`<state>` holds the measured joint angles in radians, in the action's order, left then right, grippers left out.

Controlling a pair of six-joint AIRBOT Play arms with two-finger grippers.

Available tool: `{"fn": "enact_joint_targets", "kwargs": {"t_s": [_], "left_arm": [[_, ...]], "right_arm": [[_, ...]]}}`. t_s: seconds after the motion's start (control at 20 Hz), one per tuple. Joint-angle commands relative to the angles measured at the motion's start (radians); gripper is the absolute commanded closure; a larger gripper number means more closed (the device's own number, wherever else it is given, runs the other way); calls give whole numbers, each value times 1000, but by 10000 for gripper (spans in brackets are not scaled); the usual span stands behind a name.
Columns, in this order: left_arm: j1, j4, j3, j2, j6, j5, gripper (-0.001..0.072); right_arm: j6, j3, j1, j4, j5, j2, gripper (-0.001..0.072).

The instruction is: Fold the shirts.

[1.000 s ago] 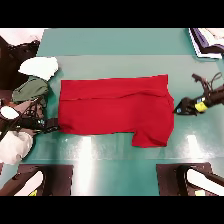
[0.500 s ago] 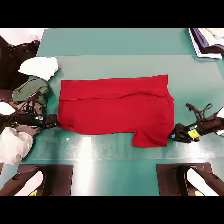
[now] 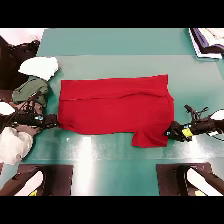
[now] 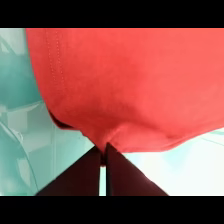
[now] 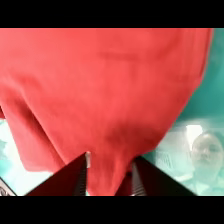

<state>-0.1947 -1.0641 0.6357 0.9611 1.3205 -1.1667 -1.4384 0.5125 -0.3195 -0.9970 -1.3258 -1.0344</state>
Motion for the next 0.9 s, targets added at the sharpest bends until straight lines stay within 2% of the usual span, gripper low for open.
{"fn": "enact_joint_targets", "kwargs": {"t_s": [0.0,0.05,0.2,0.35,0.45,0.65,0.85], "left_arm": [[0,3,1,-1,-12,-2,682],[0,3,1,-1,-12,-4,682],[0,20,16,-39,-12,-39,684],[0,34,32,-169,0,-121,684],[0,40,32,-253,37,-181,684],[0,53,33,-307,45,-167,683],[0,49,33,-306,45,43,683]], "right_arm": [[3,24,0,-2,42,-41,574],[16,25,0,-2,52,-43,698],[24,35,-3,-27,2,47,698],[-34,106,-3,-174,-209,206,699],[-78,162,-3,-216,-286,312,699],[-107,250,0,-188,-236,410,700],[-103,333,0,-173,-87,339,700]]}}
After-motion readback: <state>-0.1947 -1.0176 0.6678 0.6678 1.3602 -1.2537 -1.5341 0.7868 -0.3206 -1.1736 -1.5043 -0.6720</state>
